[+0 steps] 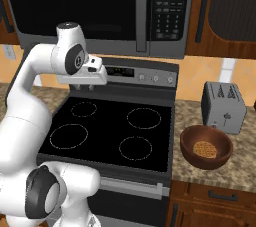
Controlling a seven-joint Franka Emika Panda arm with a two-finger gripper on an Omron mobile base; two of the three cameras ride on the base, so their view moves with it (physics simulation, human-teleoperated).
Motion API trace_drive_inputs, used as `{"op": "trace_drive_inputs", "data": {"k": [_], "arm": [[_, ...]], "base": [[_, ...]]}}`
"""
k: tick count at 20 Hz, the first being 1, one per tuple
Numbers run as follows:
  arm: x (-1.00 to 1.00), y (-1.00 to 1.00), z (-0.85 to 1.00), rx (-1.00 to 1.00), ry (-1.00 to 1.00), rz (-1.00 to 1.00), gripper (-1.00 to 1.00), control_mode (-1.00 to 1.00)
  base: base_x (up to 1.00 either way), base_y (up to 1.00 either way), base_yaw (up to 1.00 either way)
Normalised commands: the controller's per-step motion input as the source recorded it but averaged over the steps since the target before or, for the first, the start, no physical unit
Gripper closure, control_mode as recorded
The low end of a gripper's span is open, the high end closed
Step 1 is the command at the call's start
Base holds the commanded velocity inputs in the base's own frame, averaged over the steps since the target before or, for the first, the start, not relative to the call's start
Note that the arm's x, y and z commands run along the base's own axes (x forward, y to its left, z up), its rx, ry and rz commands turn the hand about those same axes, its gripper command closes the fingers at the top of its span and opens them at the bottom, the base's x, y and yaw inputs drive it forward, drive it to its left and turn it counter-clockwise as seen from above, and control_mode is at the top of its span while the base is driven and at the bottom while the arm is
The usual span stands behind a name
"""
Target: Open the microwave, place the bowl with waffle inside the microwave, then close the microwave door and turn it on.
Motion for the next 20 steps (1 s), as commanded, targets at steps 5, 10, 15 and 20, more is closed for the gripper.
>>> {"op": "trace_drive_inputs", "data": {"k": [5, 10, 15, 20], "arm": [[-0.08, -0.01, -0.03, 0.0, 0.0, 0.0, -1.0, -1.0], [-0.77, -0.54, -0.04, 0.03, -0.44, -0.01, -1.0, -1.0], [-0.52, -0.9, 0.23, 0.05, -0.56, 0.0, -1.0, -1.0], [-0.37, -0.46, 0.61, 0.0, -0.57, 0.0, -1.0, -1.0]], "base": [[0.0, 0.0, 0.0], [0.0, 0.0, 0.0], [0.0, 0.0, 0.0], [0.0, 0.0, 0.0]]}}
